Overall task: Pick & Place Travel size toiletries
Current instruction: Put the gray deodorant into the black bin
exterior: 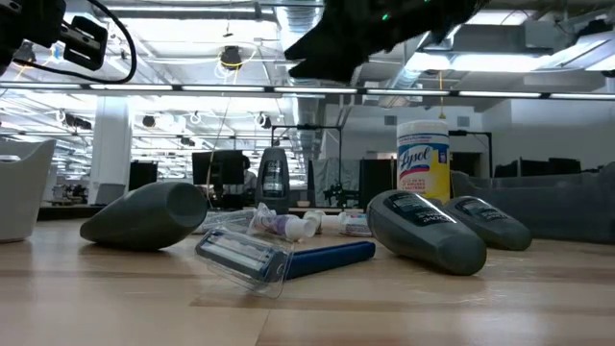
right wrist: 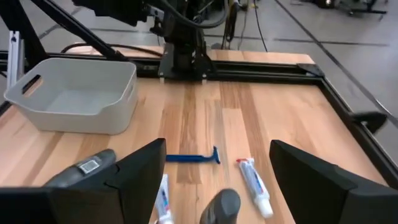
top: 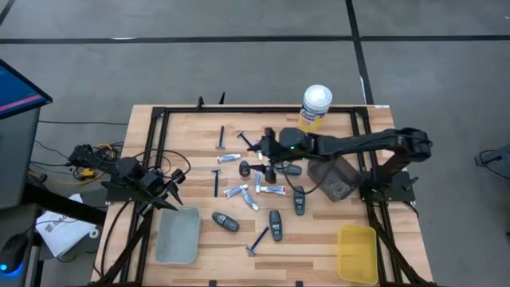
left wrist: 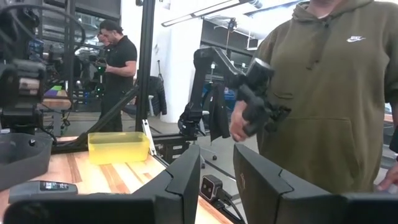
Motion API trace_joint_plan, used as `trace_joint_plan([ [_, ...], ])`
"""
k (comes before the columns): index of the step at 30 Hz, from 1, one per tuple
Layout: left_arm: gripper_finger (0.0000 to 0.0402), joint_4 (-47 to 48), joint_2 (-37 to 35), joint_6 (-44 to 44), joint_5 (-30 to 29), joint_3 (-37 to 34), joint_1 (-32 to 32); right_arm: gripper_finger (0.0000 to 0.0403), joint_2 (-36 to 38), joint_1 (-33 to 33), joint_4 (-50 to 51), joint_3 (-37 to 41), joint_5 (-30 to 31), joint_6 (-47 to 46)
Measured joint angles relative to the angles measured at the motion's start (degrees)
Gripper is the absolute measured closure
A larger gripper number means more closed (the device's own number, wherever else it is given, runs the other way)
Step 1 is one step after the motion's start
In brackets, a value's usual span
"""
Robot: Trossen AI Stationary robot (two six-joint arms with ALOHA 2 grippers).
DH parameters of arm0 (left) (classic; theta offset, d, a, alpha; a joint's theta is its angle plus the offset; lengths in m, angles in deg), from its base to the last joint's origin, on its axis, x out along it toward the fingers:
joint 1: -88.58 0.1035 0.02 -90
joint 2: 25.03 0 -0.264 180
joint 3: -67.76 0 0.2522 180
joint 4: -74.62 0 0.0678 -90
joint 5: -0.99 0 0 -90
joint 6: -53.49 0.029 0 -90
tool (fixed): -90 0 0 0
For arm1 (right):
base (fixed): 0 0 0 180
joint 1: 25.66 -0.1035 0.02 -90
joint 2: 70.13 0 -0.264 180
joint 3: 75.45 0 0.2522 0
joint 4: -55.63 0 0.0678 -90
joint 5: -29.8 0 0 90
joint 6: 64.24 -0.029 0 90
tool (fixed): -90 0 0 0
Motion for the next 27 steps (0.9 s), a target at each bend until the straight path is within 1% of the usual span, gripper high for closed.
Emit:
trace_joint_plan([
  [3,0.0309,0.0,0.0,0.0,0.0,0.0,0.0,0.0121,-3.3,1.5,-3.5,0.0,-3.4,-1.8],
  [5,0.0309,-0.1,0.0,0.0,0.0,0.0,0.0,0.0121,-5.7,2.3,-5.7,0.0,-4.5,-2.4],
  [10,0.0309,-0.3,0.0,0.0,0.0,0.0,0.0,0.0121,-10.7,3.3,-8.6,0.0,-5.1,-2.7],
  [13,0.0309,-0.5,0.0,0.0,0.0,0.0,0.0,0.0121,-13.0,3.6,-10.9,0.0,-6.4,-3.1],
  [16,0.0309,-0.5,0.0,0.0,0.0,0.0,0.0,0.0121,-13.8,3.6,-10.5,0.1,-6.6,-2.9],
  [18,0.0309,-0.5,0.0,0.0,0.0,0.0,0.0,0.0121,-15.3,3.5,-12.7,-0.4,-6.6,-2.6],
  [20,0.0309,-0.6,0.1,0.0,0.0,0.0,0.0,0.0121,-16.3,3.4,-11.7,0.1,-6.7,-3.0],
  [27,0.0309,-0.7,1.0,0.0,0.0,0.0,0.0,0.0121,-20.0,3.6,-14.4,-0.4,-6.7,-3.1],
])
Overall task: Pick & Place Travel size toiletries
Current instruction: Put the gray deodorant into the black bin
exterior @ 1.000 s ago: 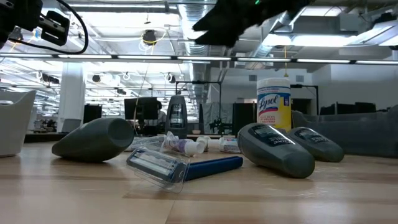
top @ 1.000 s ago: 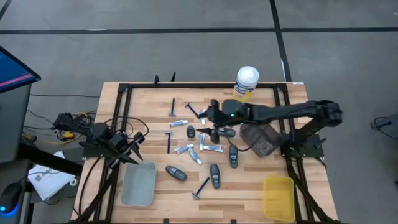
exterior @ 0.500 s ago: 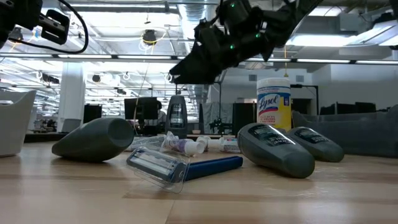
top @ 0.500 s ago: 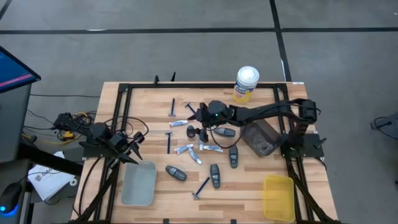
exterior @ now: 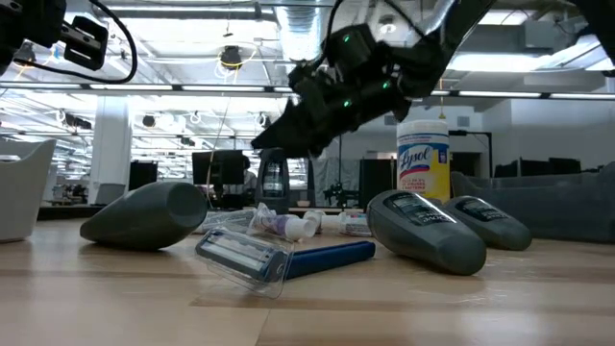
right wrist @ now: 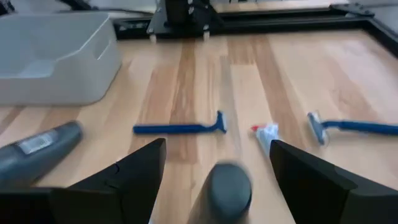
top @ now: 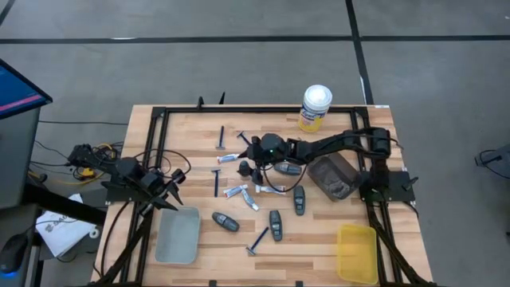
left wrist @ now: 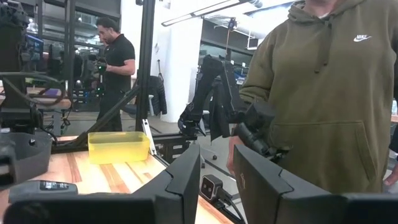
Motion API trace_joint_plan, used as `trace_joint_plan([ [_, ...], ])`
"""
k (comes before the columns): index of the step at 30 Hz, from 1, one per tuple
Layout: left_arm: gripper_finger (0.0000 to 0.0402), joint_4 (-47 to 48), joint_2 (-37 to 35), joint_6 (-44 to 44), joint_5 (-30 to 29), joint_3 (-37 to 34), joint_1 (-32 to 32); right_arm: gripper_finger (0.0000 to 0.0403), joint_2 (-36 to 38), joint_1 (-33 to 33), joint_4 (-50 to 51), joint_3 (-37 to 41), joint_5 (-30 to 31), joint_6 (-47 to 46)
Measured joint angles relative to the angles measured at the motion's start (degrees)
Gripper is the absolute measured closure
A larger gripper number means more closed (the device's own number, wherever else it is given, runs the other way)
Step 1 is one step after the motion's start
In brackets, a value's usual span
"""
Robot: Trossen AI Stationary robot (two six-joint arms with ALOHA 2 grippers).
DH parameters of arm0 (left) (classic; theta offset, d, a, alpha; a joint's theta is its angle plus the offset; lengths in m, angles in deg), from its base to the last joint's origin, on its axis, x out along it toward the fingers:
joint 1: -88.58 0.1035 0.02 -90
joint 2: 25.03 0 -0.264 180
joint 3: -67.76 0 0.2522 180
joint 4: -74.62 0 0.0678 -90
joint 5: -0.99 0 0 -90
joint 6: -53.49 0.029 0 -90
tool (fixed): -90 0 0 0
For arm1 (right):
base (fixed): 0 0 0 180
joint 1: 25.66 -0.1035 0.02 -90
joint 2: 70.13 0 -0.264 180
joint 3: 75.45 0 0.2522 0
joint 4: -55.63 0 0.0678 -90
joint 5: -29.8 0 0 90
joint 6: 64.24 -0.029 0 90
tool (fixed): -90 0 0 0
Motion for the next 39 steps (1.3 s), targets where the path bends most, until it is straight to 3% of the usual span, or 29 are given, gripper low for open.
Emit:
trace_joint_plan([
  [12,0.0309,-0.3,2.7,0.0,0.0,0.0,0.0,0.0132,-1.9,0.2,1.0,0.2,0.0,-1.1],
  [15,0.0309,-0.4,3.3,0.0,0.0,0.0,0.0,0.0168,-1.9,0.4,1.6,0.2,0.0,-1.5],
  [21,0.0309,-0.7,4.5,0.0,0.0,0.0,0.0,0.0292,-1.8,0.8,3.2,0.1,0.0,-1.5],
  [30,0.0309,-0.9,6.2,-0.1,0.3,0.0,0.0,0.0293,1.3,1.6,6.2,0.4,-1.3,-3.6],
  [36,0.0309,-1.3,6.1,-0.2,1.3,0.0,0.0,0.0293,11.3,3.0,12.4,0.3,-0.8,-5.2],
  [39,0.0309,-1.6,6.0,-0.2,5.8,0.0,0.0,0.0293,18.1,3.8,18.7,0.2,1.4,-5.1],
])
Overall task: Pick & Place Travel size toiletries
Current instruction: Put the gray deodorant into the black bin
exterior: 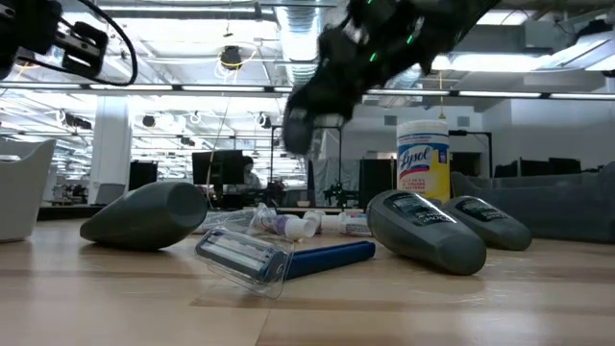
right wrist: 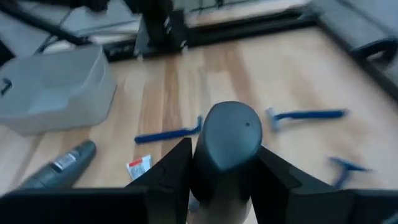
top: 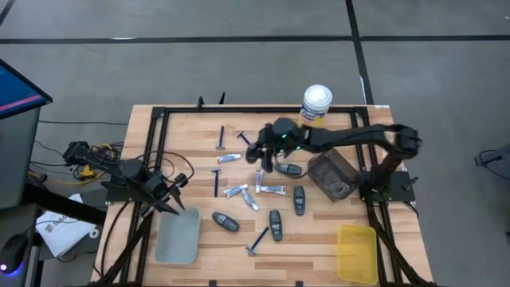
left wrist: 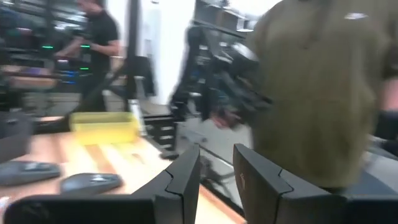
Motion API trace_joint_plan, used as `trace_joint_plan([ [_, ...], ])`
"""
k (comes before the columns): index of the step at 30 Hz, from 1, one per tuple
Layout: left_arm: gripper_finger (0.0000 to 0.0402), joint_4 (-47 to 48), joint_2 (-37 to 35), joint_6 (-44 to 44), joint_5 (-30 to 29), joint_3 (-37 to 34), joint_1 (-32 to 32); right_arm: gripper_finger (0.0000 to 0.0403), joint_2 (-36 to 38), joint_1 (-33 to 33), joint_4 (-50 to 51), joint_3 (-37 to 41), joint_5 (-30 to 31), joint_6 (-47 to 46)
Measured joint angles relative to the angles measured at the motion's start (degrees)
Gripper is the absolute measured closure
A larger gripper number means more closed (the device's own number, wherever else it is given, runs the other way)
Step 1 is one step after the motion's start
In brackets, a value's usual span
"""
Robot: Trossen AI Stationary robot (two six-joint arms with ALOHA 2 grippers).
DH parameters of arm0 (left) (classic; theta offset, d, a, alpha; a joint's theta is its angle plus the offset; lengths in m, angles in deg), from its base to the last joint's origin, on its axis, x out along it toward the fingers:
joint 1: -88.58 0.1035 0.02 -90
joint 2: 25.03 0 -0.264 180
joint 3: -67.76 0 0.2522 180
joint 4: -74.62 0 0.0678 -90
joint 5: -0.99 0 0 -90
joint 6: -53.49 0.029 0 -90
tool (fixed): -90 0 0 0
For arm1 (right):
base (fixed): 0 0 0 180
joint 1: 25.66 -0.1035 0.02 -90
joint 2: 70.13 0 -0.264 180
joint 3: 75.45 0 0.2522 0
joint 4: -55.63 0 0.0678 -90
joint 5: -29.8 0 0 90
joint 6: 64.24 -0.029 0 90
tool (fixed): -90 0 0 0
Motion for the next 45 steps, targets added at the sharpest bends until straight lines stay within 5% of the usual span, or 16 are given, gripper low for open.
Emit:
trace_joint_plan([
  [6,0.0309,-1.0,0.0,0.2,8.7,0.0,0.0,0.0293,13.2,1.5,22.2,-0.1,7.0,-0.8],
  [15,0.0309,-1.2,0.0,0.4,6.2,0.0,3.4,0.0293,26.6,1.7,55.8,0.0,15.2,-11.2],
  [20,0.0309,-1.6,0.0,0.4,-0.9,0.0,6.0,0.0293,28.6,1.6,69.7,0.0,17.4,-19.0],
  [24,0.0309,-1.7,0.0,0.0,-6.1,0.0,7.1,0.0293,28.5,0.1,72.0,1.9,17.6,-22.9],
  [45,0.0309,-2.5,0.0,0.4,-6.2,0.0,7.1,0.0293,28.0,-2.8,68.2,14.8,16.8,-27.1],
])
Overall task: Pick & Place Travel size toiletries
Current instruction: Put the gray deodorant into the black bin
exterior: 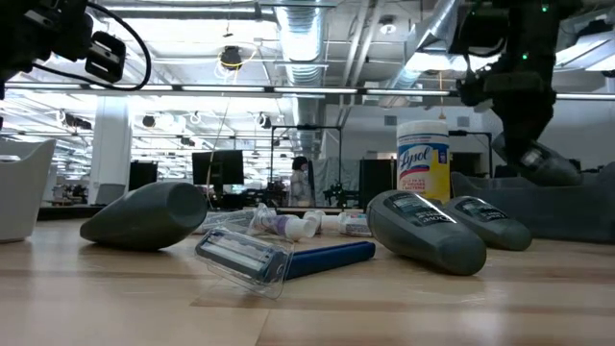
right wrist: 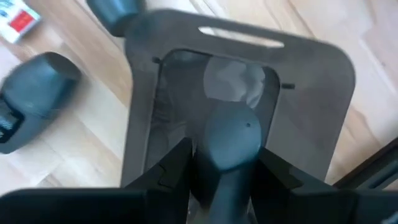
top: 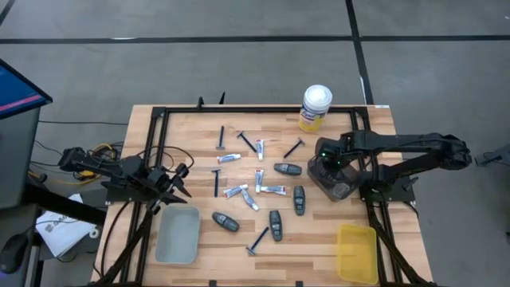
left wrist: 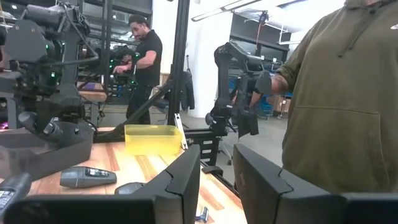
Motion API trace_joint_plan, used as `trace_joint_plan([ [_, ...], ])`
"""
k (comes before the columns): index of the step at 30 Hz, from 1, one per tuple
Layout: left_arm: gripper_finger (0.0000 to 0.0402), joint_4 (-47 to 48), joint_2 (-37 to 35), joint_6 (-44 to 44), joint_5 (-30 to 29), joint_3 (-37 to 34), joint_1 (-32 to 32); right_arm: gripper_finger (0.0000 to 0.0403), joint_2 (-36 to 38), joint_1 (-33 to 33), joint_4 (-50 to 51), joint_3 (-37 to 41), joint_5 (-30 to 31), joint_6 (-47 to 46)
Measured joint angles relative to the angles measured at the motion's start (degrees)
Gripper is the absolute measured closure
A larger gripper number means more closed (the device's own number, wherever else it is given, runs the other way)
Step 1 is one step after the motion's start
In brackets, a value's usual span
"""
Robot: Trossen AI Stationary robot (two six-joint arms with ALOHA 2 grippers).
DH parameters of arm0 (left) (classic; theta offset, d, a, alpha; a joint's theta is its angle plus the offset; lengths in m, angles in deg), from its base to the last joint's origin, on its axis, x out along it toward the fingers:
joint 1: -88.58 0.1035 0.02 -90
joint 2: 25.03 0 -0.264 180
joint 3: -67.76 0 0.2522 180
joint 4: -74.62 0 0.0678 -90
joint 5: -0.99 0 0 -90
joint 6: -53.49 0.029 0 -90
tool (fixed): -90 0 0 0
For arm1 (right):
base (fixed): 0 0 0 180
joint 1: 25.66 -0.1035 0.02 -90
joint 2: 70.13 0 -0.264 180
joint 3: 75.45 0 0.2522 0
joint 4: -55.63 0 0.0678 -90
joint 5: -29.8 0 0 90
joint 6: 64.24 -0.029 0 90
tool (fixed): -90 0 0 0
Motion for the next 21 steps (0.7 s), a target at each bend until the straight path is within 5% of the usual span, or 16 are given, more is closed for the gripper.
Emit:
trace_joint_plan([
  [5,0.0309,0.0,0.0,2.1,-0.4,0.0,0.1,0.0293,0.0,1.8,-1.7,1.3,-0.7,-0.4],
  [13,0.0309,-1.4,-0.3,10.1,-10.4,0.0,0.5,0.0292,0.0,5.0,-2.4,2.9,-0.7,-0.4],
  [21,0.0309,-1.3,-3.2,10.4,-12.0,0.0,0.5,0.0099,0.0,6.2,-3.5,2.8,-0.9,-2.9],
])
